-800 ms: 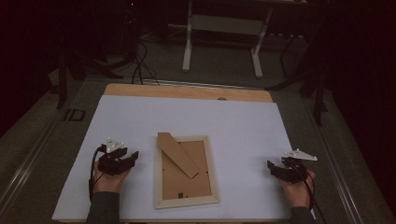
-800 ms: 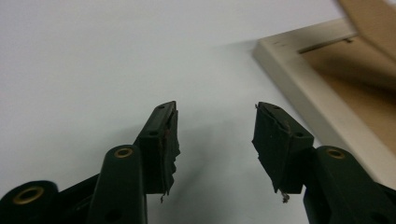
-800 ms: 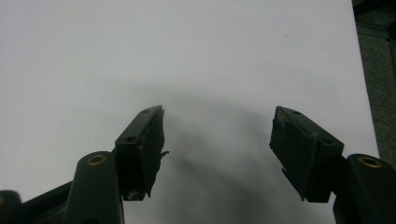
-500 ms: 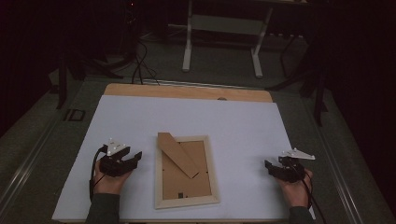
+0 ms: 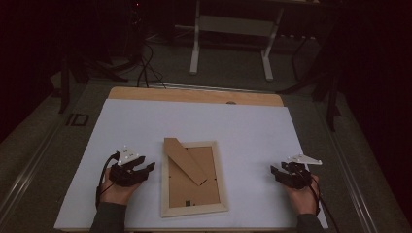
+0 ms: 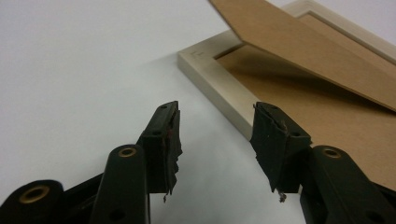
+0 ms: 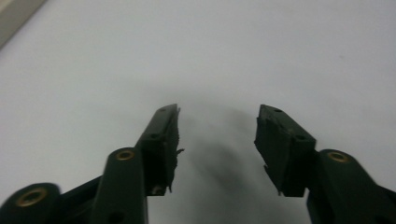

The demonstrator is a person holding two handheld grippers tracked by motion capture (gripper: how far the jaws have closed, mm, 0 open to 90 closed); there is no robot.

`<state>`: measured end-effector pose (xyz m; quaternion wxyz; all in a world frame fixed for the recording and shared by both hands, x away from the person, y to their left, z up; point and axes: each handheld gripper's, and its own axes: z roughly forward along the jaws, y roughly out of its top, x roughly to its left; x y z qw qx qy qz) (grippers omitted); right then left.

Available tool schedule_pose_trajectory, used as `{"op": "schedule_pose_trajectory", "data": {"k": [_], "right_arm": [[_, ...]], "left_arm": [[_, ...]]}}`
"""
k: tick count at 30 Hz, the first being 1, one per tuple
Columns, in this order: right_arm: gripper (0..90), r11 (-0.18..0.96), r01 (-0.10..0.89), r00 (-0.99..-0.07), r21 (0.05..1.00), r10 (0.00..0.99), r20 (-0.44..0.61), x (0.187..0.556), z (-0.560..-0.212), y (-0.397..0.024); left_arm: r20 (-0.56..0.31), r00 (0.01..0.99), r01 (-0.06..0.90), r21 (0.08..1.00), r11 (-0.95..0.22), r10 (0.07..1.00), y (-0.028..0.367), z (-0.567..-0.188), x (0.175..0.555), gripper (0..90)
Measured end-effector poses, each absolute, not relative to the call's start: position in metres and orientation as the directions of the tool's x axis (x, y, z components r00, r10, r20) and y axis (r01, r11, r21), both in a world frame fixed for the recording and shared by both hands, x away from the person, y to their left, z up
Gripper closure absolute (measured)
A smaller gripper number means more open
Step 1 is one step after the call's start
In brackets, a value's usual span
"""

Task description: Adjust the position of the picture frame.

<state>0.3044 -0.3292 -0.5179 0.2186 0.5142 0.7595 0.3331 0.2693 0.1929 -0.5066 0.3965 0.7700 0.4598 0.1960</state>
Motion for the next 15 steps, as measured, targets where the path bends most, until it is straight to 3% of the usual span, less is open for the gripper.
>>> {"op": "schedule_pose_trajectory", "data": {"k": [15], "right_arm": [[70.7, 0.302, 0.565, -0.500, 0.768, 0.866, 0.028, 0.312, -0.501, -0.296]], "left_arm": [[-0.071, 0.551, 0.543, 0.787, -0.293, 0.831, 0.182, -0.503, 0.264, 54.7]]}}
